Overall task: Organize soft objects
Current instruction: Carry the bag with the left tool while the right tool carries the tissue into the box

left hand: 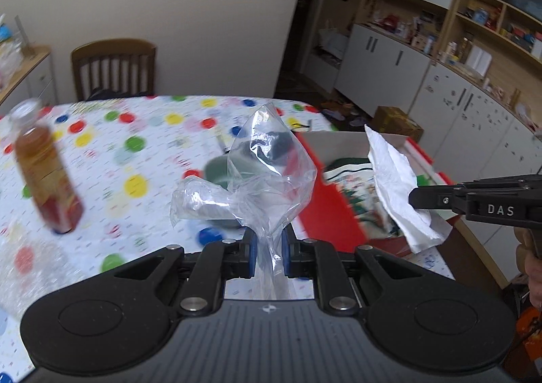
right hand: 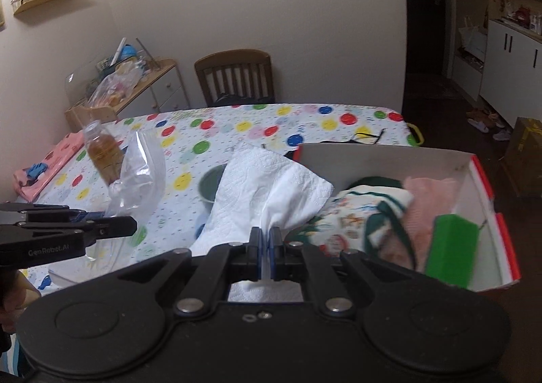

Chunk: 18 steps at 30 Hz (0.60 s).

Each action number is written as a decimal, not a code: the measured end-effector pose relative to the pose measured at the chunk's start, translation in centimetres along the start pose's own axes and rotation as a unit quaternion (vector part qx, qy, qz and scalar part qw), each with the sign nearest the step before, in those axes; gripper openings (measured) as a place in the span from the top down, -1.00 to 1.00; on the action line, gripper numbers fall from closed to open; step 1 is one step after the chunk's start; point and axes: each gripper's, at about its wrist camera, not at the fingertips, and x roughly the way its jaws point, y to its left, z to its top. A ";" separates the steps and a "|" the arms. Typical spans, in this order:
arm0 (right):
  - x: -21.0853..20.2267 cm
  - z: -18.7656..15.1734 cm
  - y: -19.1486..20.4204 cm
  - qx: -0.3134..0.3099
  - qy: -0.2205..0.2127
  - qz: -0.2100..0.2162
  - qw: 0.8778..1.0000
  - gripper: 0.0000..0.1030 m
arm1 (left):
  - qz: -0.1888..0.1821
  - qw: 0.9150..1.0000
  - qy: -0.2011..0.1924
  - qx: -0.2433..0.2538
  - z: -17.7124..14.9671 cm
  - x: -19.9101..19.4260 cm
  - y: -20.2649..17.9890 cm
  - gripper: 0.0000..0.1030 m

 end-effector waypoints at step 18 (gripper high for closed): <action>-1.1 -0.5 -12.0 0.023 -0.004 -0.048 0.999 0.93 | -0.016 0.996 0.017 0.091 4.2 7.7 -13.2 0.73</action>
